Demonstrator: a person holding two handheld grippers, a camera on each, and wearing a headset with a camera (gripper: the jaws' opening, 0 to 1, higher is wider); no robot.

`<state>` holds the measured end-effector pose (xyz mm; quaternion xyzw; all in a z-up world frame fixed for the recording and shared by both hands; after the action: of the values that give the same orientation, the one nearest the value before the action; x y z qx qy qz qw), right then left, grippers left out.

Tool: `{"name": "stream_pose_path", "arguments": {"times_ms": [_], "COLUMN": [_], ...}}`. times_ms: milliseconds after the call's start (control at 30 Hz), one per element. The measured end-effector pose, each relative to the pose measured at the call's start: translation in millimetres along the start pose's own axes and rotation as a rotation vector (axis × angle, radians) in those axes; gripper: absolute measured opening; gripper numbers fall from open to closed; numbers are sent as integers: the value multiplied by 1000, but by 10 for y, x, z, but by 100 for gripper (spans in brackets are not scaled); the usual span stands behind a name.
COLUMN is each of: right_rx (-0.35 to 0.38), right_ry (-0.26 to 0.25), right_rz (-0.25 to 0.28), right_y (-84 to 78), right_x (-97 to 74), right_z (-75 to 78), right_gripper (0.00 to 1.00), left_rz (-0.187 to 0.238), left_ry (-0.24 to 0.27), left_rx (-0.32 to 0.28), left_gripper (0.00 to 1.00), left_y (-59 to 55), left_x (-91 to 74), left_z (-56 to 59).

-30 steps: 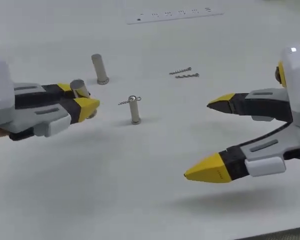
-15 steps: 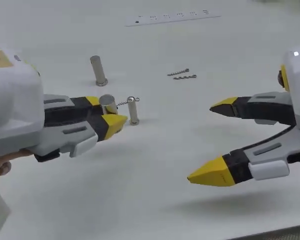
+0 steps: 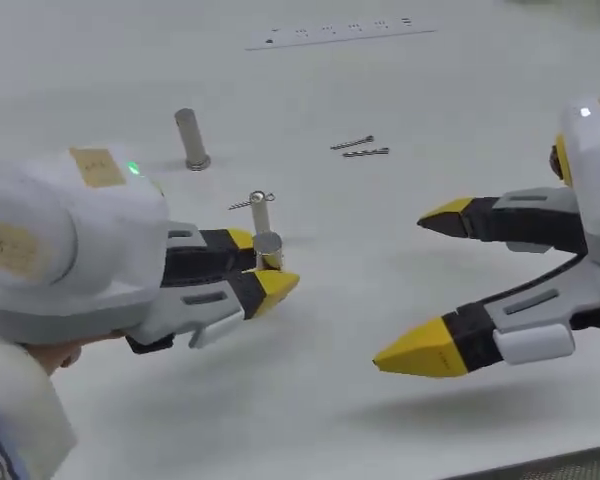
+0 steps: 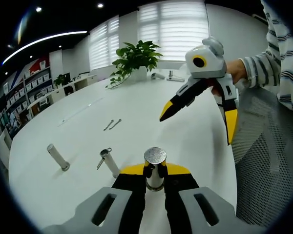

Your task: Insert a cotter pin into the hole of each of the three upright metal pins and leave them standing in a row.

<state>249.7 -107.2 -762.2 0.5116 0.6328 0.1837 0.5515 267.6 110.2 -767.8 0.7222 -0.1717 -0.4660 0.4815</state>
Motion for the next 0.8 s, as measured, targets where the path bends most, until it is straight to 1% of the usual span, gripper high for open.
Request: {"name": "stream_pose_path", "arguments": {"times_ms": [33, 233, 367, 533, 633, 800], "right_rx": [2, 7, 10, 11, 12, 14], "right_ry": [0, 0, 0, 5, 6, 7], "right_rz": [-1, -6, -11, -14, -14, -15], "right_y": [-3, -14, -19, -15, -10, -12], "right_x": [2, 2, 2, 9, 13, 15], "right_z": [1, 8, 14, 15, 16, 15], "right_gripper": [97, 97, 97, 97, 97, 97], "left_rz": [0, -4, -9, -19, -8, 0], "left_ry": [-5, -30, -34, -37, -29, -36], "left_rx": [-7, -6, -2, -1, -28, -20], "left_gripper": [11, 11, 11, 11, 11, 11], "left_y": [-13, -69, -110, -158, -188, -208], "left_x": [19, 103, 138, 147, 142, 126], "left_z": [3, 34, 61, 91, 101, 114]}}
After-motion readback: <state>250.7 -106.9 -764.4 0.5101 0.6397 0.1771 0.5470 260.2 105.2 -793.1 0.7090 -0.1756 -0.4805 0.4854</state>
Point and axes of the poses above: the centre of the closed fingertips' face, and the gripper's own axes: x roughly forward along the fingers, z roughly to its right, y roughly out of its top, the point moved 10 cm from there along -x, roughly backward along the fingers, and after that the axes turned 9 degrees about y, right-handed, at the moved point
